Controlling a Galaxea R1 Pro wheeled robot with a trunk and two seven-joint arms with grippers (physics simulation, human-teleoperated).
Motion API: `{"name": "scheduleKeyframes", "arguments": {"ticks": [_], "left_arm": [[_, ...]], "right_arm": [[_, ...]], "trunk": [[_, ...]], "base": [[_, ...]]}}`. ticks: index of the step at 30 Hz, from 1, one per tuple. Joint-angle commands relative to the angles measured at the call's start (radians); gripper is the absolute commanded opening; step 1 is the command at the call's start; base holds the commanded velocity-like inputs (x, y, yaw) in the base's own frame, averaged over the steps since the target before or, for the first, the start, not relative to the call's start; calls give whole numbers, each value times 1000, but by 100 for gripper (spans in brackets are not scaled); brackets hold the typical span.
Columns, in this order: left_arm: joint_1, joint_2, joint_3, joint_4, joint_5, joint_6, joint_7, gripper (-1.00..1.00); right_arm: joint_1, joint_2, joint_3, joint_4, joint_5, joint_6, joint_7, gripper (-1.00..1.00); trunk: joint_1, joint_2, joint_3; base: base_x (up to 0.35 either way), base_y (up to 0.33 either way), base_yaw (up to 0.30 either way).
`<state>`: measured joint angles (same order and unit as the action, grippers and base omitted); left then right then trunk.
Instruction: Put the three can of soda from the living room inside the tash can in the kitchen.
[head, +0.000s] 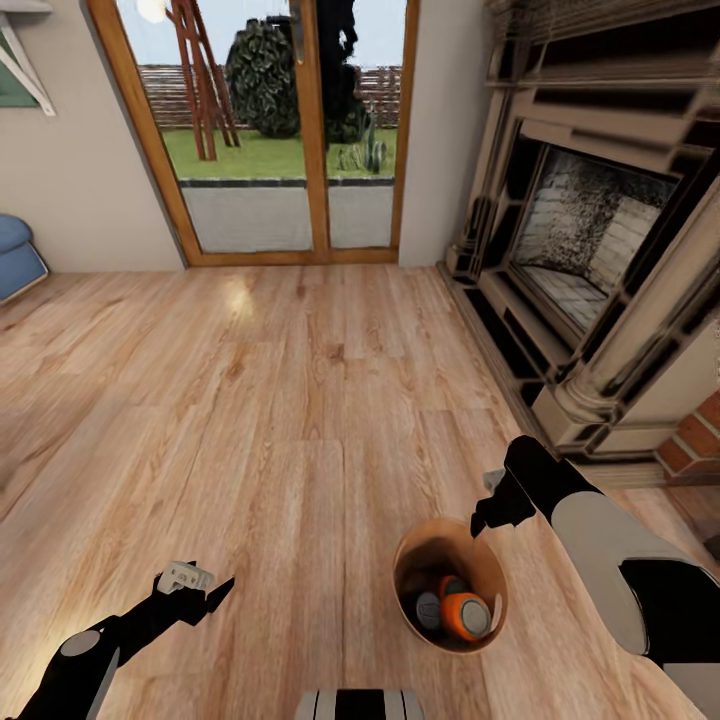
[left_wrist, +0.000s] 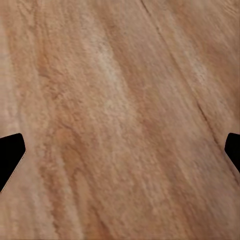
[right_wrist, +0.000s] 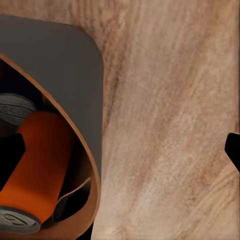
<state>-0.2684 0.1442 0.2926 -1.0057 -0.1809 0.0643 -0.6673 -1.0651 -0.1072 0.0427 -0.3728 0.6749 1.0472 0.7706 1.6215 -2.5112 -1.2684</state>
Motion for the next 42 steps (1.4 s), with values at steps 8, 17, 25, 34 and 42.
{"name": "scheduleKeyframes", "arguments": {"ticks": [8,17,25,34,42], "left_arm": [[0,0,0,1,0,1,0,100],[0,0,0,1,0,3,0,100],[0,0,0,1,-1,13,-1,100],[0,0,0,2,0,18,-3,100],[0,0,0,74,2,15,-4,100]], "right_arm": [[0,0,0,0,0,0,0,100],[0,1,-1,0,0,0,-1,100],[1,0,-1,0,0,0,-2,100],[2,-14,-2,0,-1,0,-1,100],[2,-30,-5,0,-3,0,0,100]], "trunk": [[-4,2,31],[-8,4,66],[-11,6,97],[-15,8,132],[-19,10,163]], "base": [[0,0,0],[0,0,0],[0,0,0],[0,0,0],[0,0,0]]}}
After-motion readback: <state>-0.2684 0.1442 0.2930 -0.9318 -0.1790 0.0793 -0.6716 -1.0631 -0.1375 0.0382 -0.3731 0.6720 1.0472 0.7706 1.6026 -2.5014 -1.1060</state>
